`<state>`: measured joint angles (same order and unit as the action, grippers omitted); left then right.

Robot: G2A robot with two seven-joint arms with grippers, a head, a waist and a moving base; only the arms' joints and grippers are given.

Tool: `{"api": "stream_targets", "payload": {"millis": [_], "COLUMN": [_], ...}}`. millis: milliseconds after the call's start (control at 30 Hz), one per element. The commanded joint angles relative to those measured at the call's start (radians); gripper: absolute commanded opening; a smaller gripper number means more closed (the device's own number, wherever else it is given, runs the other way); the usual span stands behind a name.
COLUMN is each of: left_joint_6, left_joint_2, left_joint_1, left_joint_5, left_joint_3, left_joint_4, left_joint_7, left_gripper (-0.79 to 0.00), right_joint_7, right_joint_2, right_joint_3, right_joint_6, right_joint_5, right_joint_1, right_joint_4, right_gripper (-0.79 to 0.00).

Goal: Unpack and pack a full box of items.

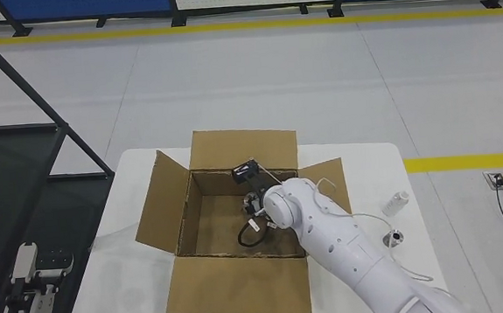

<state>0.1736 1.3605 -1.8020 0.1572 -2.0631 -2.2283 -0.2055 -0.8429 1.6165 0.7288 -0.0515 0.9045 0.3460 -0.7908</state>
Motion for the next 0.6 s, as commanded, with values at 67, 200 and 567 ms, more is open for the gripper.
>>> {"api": "stream_targets", "payload": {"millis": [67, 200, 567], "left_joint_6": [0.0, 0.0, 0.0], "left_joint_2": [0.0, 0.0, 0.0], "left_joint_1": [0.0, 0.0, 0.0], "left_joint_5": [0.0, 0.0, 0.0], "left_joint_3": [0.0, 0.0, 0.0], "left_joint_4": [0.0, 0.0, 0.0], "left_joint_7": [0.0, 0.0, 0.0], "left_gripper": [0.0, 0.0, 0.0], "right_joint_7": [-0.007, -0.023, -0.099], "right_joint_2": [-0.021, -0.048, -0.136], "right_joint_3": [0.031, 0.072, 0.252], "right_joint_6": [-0.001, 0.003, 0.08], "right_joint_5": [0.04, 0.088, 0.242], "right_joint_1": [0.039, 0.09, 0.343], "right_joint_4": [-0.092, -0.207, -0.72], "right_gripper": [-0.785, -0.785, -0.785]}}
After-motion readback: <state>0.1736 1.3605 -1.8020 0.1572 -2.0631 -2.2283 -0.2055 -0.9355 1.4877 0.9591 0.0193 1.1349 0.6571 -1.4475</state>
